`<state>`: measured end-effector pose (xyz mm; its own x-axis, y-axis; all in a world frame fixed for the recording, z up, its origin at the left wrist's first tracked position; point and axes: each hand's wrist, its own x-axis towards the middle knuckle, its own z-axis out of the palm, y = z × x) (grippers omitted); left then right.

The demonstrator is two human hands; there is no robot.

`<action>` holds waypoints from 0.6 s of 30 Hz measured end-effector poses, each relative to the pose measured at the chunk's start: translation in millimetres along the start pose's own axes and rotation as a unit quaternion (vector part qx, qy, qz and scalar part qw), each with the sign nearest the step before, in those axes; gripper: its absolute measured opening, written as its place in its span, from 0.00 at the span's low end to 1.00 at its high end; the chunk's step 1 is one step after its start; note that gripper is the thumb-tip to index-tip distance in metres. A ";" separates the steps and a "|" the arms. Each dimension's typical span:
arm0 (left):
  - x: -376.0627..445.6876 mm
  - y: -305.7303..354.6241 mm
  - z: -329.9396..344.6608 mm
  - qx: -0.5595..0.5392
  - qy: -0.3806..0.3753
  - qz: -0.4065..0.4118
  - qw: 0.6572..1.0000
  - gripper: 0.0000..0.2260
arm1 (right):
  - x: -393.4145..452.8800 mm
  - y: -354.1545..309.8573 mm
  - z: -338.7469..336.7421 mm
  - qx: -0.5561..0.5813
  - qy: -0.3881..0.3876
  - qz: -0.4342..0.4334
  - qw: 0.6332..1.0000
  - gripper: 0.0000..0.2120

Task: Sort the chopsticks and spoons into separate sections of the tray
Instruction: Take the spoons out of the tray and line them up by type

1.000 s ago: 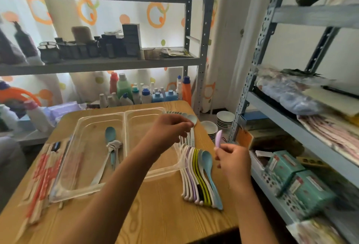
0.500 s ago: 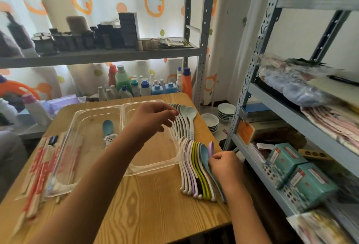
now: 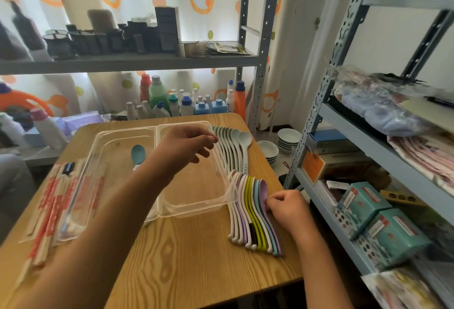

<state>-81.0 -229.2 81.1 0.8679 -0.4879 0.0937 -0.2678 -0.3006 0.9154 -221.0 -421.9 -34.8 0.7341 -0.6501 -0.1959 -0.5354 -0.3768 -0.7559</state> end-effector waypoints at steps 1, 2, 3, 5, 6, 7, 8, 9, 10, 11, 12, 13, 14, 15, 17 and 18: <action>0.2 -0.6 -0.3 0.000 0.002 0.000 1.000 0.06 | 1.2 0.7 -0.4 0.004 0.007 0.006 1.000 0.15; 0.4 -1.2 -0.7 0.000 0.004 -0.001 1.000 0.06 | 3.0 1.6 -0.1 0.009 0.012 0.013 1.000 0.15; 0.8 -1.8 -1.1 -0.001 0.005 -0.003 1.000 0.06 | 4.2 2.1 0.2 0.015 0.017 0.018 1.000 0.14; 0.8 -2.8 -2.3 -0.002 0.007 -0.007 1.000 0.06 | 4.3 0.9 0.8 0.026 0.023 0.022 0.999 0.13; 0.8 -3.6 -3.4 -0.002 0.008 -0.009 1.000 0.06 | 3.3 0.2 1.1 0.034 0.028 0.018 0.999 0.13; 0.8 -4.2 -4.7 0.000 0.010 -0.012 1.000 0.06 | 1.0 -1.8 1.2 0.046 0.033 0.009 0.998 0.14; 0.8 -4.9 -6.5 0.002 0.012 -0.014 1.000 0.06 | -1.1 -5.8 1.7 0.065 0.036 -0.003 0.997 0.13; 0.1 -5.3 -8.5 0.004 0.015 -0.016 1.000 0.06 | -4.1 -11.9 1.8 0.101 0.036 -0.013 0.994 0.12; -1.2 -6.5 -11.3 0.006 0.019 -0.018 1.000 0.06 | -7.3 -19.8 2.5 0.151 0.027 -0.021 0.988 0.10; -3.4 -7.9 -14.8 0.011 0.022 -0.021 0.999 0.06 | -10.5 -28.6 3.2 0.201 0.015 -0.032 0.979 0.09; -5.8 -10.0 -19.0 0.019 0.025 -0.023 0.999 0.06 | -12.9 -36.9 3.8 0.242 -0.001 -0.047 0.969 0.09; -8.9 -13.8 -26.1 0.028 0.032 -0.027 0.999 0.06 | -15.2 -46.4 5.7 0.268 -0.017 -0.063 0.961 0.09; -12.6 -18.6 -33.8 0.040 0.041 -0.033 0.998 0.06 | -16.8 -55.2 8.5 0.283 -0.028 -0.077 0.956 0.09; -16.2 -25.0 -44.5 0.052 0.054 -0.041 0.996 0.06 | -18.1 -65.1 13.4 0.289 -0.035 -0.092 0.952 0.08; -20.7 -40.1 -65.2 0.071 0.074 -0.055 0.993 0.05 | -21.5 -84.2 24.6 0.294 -0.045 -0.117 0.948 0.09; -21.8 -47.8 -76.3 0.081 0.081 -0.060 0.992 0.05 | -22.5 -94.9 32.0 0.300 -0.057 -0.130 0.943 0.09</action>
<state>-55.2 -141.7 65.2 0.9502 -0.3055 0.0611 -0.2100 -0.4831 0.8500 -173.4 -350.3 21.3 0.8662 -0.4996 0.0047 -0.0240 -0.0510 -0.9984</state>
